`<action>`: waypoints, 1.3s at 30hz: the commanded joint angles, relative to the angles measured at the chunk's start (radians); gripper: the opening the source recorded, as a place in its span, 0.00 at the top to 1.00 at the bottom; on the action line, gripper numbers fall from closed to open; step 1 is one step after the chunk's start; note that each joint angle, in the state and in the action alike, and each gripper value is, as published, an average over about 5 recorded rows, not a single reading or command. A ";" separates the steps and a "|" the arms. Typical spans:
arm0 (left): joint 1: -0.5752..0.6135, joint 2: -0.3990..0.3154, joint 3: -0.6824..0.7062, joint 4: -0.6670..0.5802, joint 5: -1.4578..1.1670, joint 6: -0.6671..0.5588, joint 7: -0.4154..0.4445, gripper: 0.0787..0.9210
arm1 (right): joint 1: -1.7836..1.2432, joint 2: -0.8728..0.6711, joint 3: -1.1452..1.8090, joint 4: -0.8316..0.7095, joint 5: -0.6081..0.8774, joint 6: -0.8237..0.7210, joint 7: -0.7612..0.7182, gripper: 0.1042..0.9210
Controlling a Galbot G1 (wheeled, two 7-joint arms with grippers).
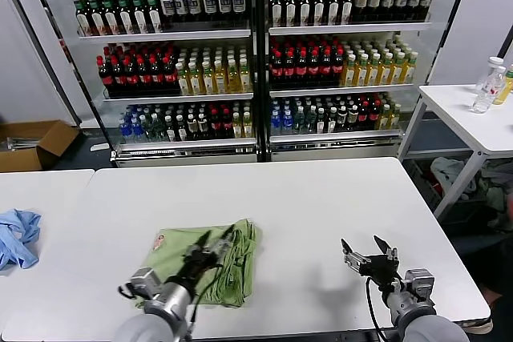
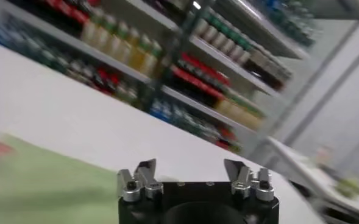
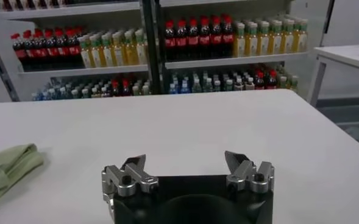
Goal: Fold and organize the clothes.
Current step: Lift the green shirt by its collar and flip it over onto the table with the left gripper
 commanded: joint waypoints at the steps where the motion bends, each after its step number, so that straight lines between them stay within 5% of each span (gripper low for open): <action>1: 0.038 0.088 -0.310 0.132 0.098 -0.047 -0.020 0.18 | 0.020 -0.003 -0.012 -0.008 0.000 0.000 0.000 0.12; 12: 0.035 0.073 -0.319 0.216 -0.175 0.128 0.103 0.12 | 0.029 -0.004 -0.023 -0.019 0.002 0.000 0.002 0.12; 29: 0.034 0.048 -0.303 0.301 -0.265 0.151 0.277 0.13 | 0.027 -0.014 -0.009 -0.024 0.003 -0.001 0.004 0.12; 39: 0.026 0.027 -0.342 0.307 -0.415 0.151 0.299 0.39 | 0.032 -0.021 -0.012 -0.019 0.008 -0.004 0.006 0.12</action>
